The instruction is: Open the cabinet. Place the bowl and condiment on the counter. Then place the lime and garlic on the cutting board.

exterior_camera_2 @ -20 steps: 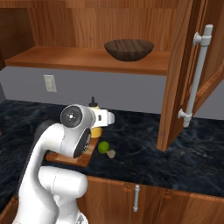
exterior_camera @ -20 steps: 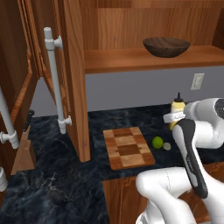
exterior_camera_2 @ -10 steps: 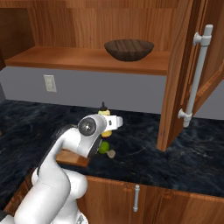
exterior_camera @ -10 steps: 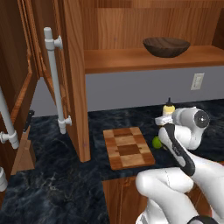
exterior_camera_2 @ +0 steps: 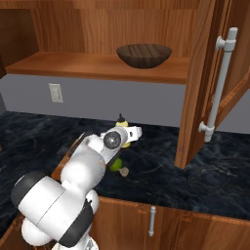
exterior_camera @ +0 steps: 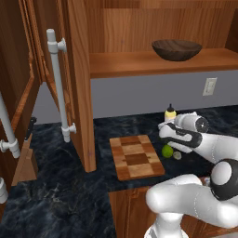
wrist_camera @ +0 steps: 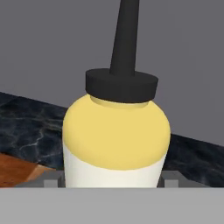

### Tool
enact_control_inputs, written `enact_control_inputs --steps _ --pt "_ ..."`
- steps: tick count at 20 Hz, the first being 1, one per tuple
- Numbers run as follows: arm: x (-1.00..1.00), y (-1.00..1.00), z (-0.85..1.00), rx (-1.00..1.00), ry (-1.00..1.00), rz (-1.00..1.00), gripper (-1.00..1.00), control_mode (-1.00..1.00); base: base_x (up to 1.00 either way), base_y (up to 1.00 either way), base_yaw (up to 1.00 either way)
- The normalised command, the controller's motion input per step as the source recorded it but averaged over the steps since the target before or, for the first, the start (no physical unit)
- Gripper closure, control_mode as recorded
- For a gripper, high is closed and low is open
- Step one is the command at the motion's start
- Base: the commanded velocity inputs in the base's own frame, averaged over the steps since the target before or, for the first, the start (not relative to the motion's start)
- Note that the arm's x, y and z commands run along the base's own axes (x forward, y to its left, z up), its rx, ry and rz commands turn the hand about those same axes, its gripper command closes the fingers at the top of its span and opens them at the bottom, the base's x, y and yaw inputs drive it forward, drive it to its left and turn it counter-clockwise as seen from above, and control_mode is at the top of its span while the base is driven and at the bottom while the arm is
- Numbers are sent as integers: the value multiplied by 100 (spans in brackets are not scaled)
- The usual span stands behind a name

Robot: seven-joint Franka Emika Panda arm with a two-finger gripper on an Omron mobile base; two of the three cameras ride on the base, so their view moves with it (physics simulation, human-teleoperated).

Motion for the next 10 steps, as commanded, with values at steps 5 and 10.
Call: enact_control_inputs --steps 5,10 --pt "62 0 -26 0 1 12 100 -100 0 0 0" --pt "38 -5 -27 0 0 8 100 -100 0 0 0"
